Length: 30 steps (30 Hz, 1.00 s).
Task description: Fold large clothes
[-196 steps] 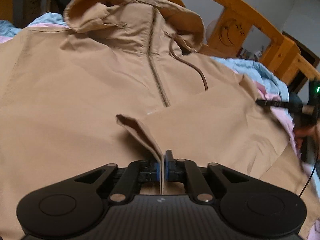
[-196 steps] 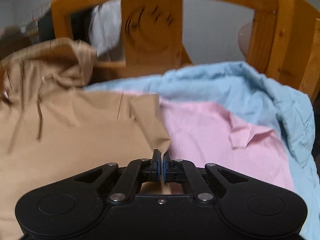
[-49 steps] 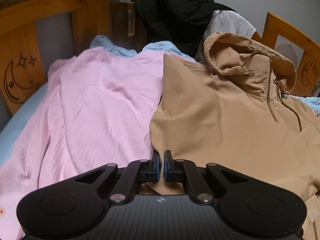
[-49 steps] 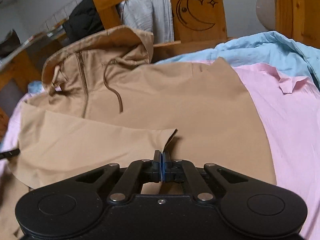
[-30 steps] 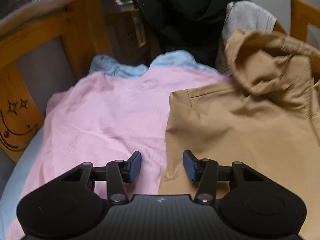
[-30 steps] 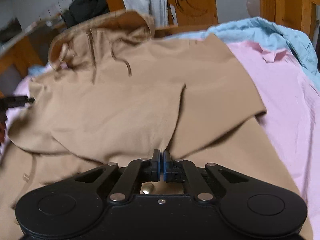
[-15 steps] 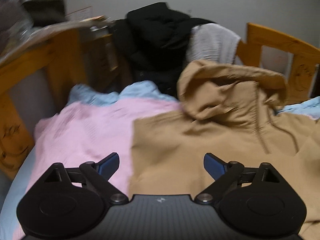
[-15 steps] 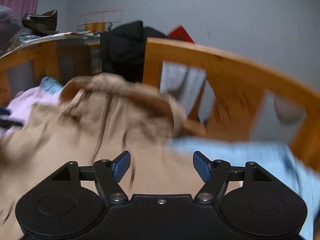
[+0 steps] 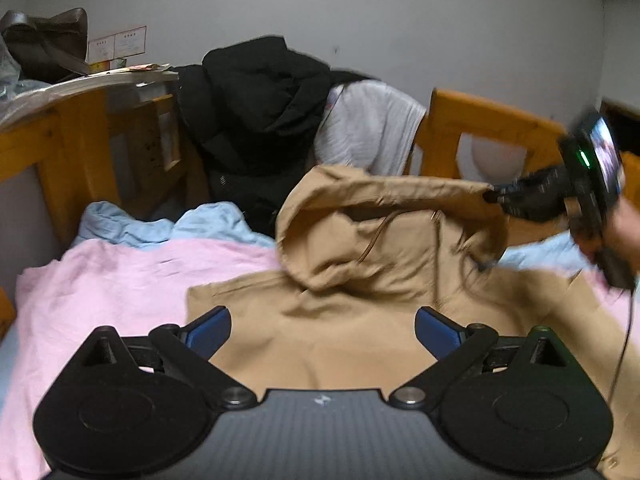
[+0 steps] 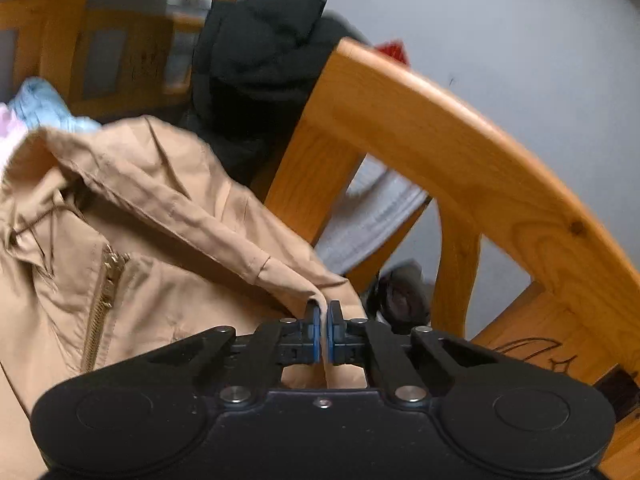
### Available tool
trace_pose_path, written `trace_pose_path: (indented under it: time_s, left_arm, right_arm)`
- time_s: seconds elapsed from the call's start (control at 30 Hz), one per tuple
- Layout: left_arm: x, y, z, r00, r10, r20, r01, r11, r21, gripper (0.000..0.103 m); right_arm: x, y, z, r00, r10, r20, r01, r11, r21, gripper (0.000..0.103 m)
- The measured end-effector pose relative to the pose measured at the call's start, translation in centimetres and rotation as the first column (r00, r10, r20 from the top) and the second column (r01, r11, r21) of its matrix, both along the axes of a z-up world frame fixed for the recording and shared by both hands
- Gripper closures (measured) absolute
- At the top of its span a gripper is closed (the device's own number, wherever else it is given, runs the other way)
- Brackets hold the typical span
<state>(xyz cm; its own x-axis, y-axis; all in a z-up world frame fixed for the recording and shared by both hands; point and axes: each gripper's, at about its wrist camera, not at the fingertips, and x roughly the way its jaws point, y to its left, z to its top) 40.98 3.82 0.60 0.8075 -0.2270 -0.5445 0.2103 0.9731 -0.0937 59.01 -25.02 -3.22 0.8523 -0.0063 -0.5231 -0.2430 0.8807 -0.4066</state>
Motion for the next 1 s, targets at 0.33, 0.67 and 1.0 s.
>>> trace_pose_path:
  time_s: [0.33,0.67,1.0]
  left_arm:
    - [1.1,3.4,0.3,0.996,-0.071,-0.060,0.037,0.897,-0.441,0.004]
    - [4.3,1.6,-8.0,0.948,-0.059,-0.314,-0.104,0.872,-0.478,0.071]
    - [4.4,0.0,-9.8,0.941,-0.050,-0.336,-0.100,0.904,-0.416,0.071]
  right_arm:
    - [-18.6,-1.3,-1.2,0.958,0.177,0.224,-0.169,0.984,-0.056,0.101]
    - [-23.4,-4.3,-1.9,0.985,0.156,0.073,-0.165,0.974,0.156,0.078]
    - [-17.6,-9.7,-1.6,0.922,0.174,-0.345,0.300,0.243,0.923,0.023]
